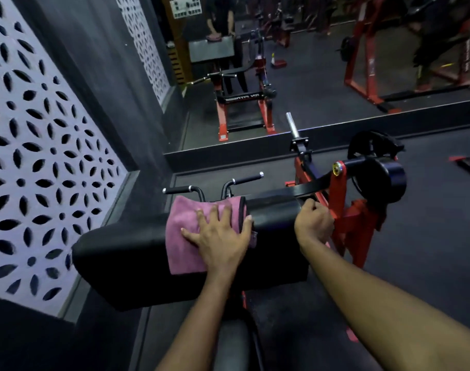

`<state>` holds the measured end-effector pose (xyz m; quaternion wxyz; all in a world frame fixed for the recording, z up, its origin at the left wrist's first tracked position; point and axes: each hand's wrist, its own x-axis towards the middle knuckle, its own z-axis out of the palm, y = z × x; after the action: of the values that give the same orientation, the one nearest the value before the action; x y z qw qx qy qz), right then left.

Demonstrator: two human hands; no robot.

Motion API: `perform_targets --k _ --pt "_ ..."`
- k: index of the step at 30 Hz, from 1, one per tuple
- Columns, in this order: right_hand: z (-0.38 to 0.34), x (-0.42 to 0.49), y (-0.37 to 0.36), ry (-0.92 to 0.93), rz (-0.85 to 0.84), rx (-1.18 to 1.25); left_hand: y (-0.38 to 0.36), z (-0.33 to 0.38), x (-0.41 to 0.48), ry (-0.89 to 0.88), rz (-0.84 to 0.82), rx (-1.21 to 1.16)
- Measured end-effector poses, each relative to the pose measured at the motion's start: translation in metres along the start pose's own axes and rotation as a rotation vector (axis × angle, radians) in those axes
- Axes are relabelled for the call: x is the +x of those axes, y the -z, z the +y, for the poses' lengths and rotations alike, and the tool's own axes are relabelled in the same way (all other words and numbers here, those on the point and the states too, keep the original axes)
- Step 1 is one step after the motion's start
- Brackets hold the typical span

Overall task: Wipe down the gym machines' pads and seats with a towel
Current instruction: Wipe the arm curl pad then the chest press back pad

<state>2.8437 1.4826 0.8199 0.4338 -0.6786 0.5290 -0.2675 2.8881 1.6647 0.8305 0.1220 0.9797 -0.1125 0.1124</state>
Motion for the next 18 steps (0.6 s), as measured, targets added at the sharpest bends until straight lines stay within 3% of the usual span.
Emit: perform_targets --k 2,5,8,13,18 --pt "-0.002 -0.003 0.000 0.002 0.035 0.003 0.009 -0.027 0.011 -0.047 -0.036 0.032" --pt "-0.005 -0.006 0.001 0.014 0.055 0.011 0.017 -0.047 0.024 0.085 -0.070 0.023" --pt "-0.005 -0.007 -0.001 0.046 0.070 0.006 0.012 -0.021 0.021 0.161 -0.046 0.029" --pt "0.001 -0.004 -0.005 0.085 0.049 0.022 -0.003 0.030 -0.004 0.049 -0.046 0.014" --pt "0.002 0.002 0.001 0.095 -0.004 -0.052 0.002 -0.007 0.010 0.073 0.005 0.004"
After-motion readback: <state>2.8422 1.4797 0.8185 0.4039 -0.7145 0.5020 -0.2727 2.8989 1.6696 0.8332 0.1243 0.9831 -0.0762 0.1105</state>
